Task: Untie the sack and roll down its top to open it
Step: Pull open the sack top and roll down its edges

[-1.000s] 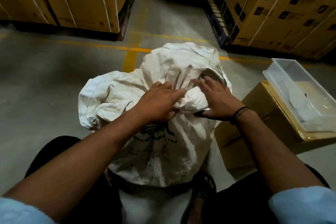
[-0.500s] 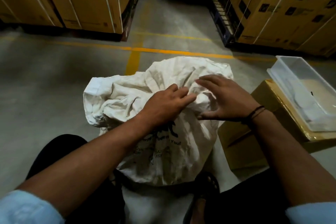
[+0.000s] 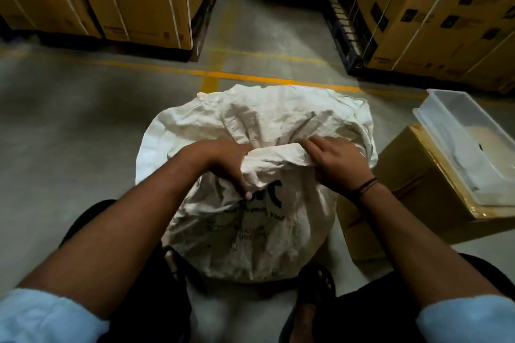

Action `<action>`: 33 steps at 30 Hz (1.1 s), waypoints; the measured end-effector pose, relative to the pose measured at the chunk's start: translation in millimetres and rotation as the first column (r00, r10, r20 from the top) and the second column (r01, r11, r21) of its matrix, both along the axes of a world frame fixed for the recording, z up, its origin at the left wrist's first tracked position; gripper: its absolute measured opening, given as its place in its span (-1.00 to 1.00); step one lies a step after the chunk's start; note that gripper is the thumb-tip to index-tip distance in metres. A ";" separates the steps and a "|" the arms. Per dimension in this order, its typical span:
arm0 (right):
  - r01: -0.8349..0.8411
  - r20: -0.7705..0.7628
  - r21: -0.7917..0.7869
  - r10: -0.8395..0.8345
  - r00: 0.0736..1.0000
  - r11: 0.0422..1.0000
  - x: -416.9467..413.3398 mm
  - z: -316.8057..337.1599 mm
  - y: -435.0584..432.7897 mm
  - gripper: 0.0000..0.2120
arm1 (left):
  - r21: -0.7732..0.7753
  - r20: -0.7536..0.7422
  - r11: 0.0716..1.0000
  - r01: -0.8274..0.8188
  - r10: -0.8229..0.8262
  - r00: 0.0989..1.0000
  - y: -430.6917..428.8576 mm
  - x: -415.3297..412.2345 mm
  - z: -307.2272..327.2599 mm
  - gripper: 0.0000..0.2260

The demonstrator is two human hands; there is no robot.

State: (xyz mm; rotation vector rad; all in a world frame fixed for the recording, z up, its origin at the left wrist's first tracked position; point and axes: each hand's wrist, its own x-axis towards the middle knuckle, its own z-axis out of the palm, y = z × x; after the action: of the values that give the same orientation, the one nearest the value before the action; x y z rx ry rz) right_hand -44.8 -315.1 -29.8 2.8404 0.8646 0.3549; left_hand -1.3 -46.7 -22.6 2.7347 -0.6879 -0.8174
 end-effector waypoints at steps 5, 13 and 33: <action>0.236 -0.116 0.031 -0.231 0.966 0.971 3.8 -1.6 -33.8 -0.41 | -0.183 0.147 0.982 -0.054 0.081 0.986 23.9 15.5 -1.5 -0.44; 0.414 -0.304 0.114 -0.365 0.880 0.903 1.0 0.3 -40.6 -0.33 | -0.254 0.617 0.962 0.098 0.083 0.783 36.7 15.4 1.2 -0.60; -0.087 -0.148 0.355 0.148 0.978 0.931 -27.3 2.7 29.6 -0.47 | -0.378 0.351 0.926 -0.013 0.157 0.923 67.8 31.8 4.6 -0.29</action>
State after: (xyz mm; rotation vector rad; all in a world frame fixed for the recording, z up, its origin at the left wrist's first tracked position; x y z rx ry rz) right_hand -72.1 -285.5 -27.1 3.1908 1.1106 0.3052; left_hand 30.4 21.0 -17.9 2.5602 -0.6978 -0.1130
